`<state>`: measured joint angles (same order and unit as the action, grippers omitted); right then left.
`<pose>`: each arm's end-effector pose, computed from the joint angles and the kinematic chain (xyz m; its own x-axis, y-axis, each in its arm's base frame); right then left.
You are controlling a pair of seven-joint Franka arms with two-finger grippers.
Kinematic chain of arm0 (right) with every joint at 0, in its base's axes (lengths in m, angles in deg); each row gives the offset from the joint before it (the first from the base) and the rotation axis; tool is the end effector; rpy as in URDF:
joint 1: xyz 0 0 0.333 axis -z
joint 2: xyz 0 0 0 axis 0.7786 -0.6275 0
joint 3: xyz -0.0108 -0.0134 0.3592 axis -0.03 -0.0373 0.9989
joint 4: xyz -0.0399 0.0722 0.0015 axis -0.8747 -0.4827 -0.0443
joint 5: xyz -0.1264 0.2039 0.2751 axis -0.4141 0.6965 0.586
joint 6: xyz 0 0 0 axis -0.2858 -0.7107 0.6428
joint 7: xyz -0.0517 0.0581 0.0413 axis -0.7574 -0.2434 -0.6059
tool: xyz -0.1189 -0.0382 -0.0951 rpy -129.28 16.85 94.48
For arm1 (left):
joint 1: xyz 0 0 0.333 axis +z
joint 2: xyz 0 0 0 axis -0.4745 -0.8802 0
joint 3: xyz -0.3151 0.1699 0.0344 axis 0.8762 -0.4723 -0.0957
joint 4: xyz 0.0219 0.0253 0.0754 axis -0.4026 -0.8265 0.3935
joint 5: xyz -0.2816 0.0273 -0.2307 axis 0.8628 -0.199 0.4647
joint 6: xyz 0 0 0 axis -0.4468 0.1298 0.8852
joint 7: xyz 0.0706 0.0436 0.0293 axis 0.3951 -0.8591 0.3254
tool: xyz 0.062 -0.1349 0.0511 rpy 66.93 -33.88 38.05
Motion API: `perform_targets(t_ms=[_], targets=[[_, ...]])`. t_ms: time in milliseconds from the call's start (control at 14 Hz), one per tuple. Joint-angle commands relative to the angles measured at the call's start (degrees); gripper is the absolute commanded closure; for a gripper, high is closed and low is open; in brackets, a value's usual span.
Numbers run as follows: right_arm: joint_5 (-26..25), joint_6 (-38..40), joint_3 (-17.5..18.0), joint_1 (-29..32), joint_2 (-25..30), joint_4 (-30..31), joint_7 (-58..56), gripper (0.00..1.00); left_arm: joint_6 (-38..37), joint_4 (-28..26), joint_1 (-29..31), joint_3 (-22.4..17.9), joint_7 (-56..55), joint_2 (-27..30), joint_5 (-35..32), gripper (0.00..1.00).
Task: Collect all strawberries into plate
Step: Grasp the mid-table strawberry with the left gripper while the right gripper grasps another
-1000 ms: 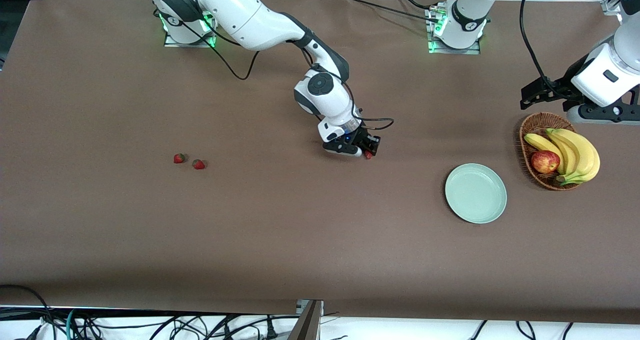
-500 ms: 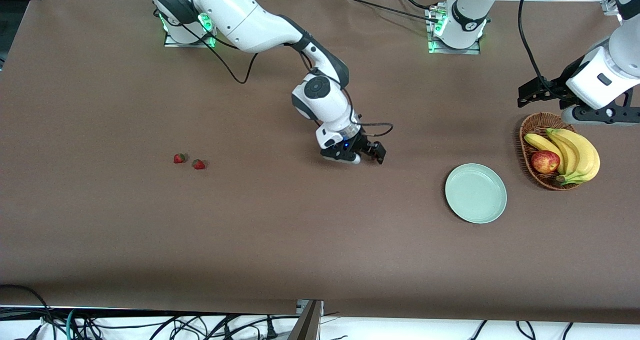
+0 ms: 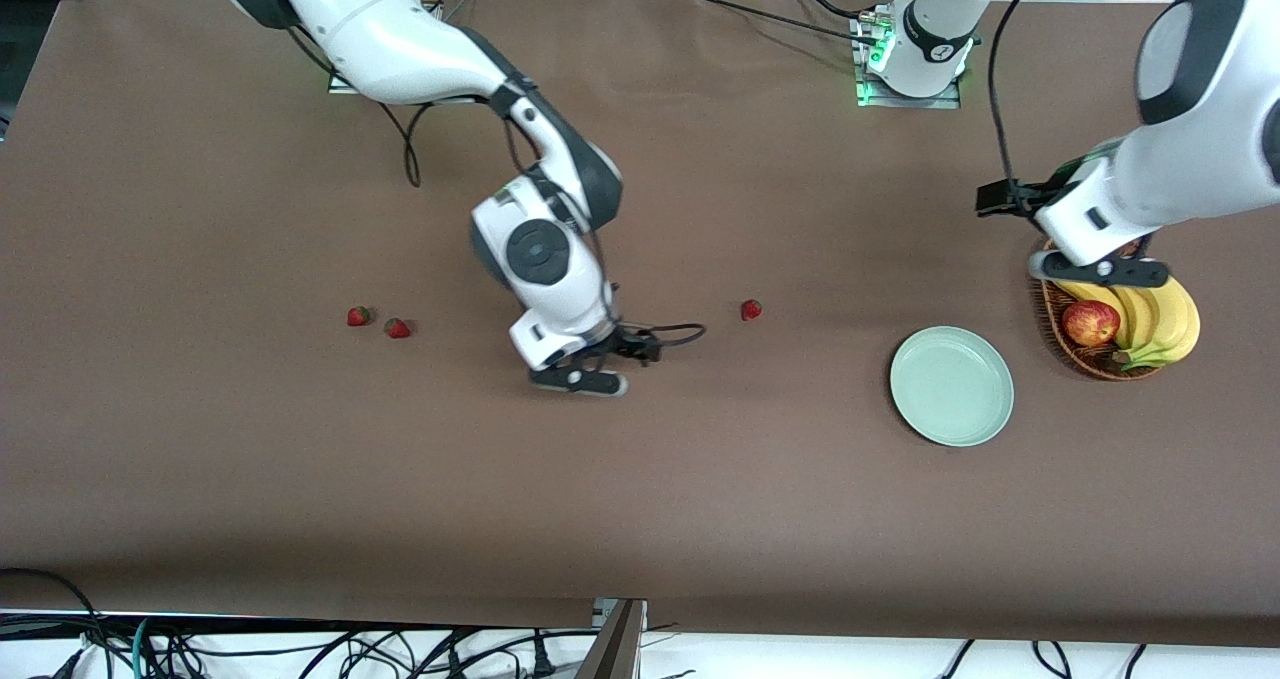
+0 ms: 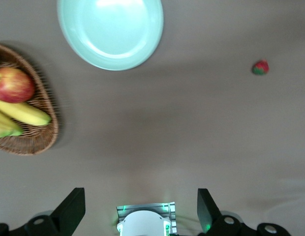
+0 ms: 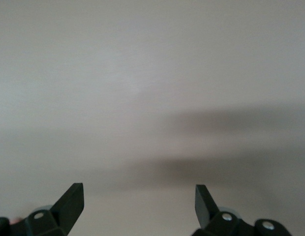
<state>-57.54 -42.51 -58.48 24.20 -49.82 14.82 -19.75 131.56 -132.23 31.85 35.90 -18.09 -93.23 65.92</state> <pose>0.6429 0.4257 0.2829 0.9979 -0.0649 -0.0024 -0.0647 -0.9918 -0.1103 0.5187 -0.0789 0.4897 0.9240 -0.1144 -0.3650 -0.1109 -0.9934 0.0306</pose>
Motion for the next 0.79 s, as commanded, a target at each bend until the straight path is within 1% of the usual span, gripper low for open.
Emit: perform_targets(t_ms=[0,71,143,286,357,429,500,571,643,714], targets=[[-0.55,11.39,-1.74,3.62,3.4,2.04,-13.24,0.0,2.75,0.18,-0.27,4.86,-3.39,-4.01,-0.37,0.0],[-0.55,15.87,-4.01,4.24,3.49,2.04,-17.02,0.0,6.09,-0.86,-0.27,6.44,-5.41,-5.33,-0.37,0.0],[-0.55,18.62,-6.38,4.25,3.49,2.56,-20.71,0.0,10.73,-1.57,-0.27,7.94,-7.52,-7.08,-0.37,0.0],[-0.11,19.0,-10.96,4.34,5.67,7.28,-27.31,0.0,19.43,-1.23,-0.53,10.14,-9.47,-12.26,-0.46,0.0],[0.15,18.91,-12.2,4.69,6.47,9.14,-28.39,0.0,25.57,-1.23,-2.18,10.32,-11.13,-15.94,-1.15,0.0],[0.16,18.65,-12.64,5.13,6.82,10.55,-28.66,0.0,30.33,-1.66,-3.85,10.15,-14.19,-19.37,-1.42,0.0],[0.24,17.95,-12.65,5.74,7.52,12.04,-28.75,0.0,32.03,-1.75,-4.91,10.24,-17.1,-20.89,-1.51,0.0],[0.25,16.29,-12.73,6.53,8.31,14.41,-29.71,0.0,33.27,-1.75,-7.36,10.06,-19.21,-22.29,-1.6,0.0],[0.25,13.4,-12.74,7.41,9.89,17.91,-31.8,0.0,36.84,-1.75,-10.78,9.45,-21.41,-24.74,-4.39,0.0],[0.33,9.63,-12.74,8.72,11.56,22.12,-33.39,0.0,40.45,-1.75,-12.38,8.92,-24.82,-27.2,-9.55,0.0]])
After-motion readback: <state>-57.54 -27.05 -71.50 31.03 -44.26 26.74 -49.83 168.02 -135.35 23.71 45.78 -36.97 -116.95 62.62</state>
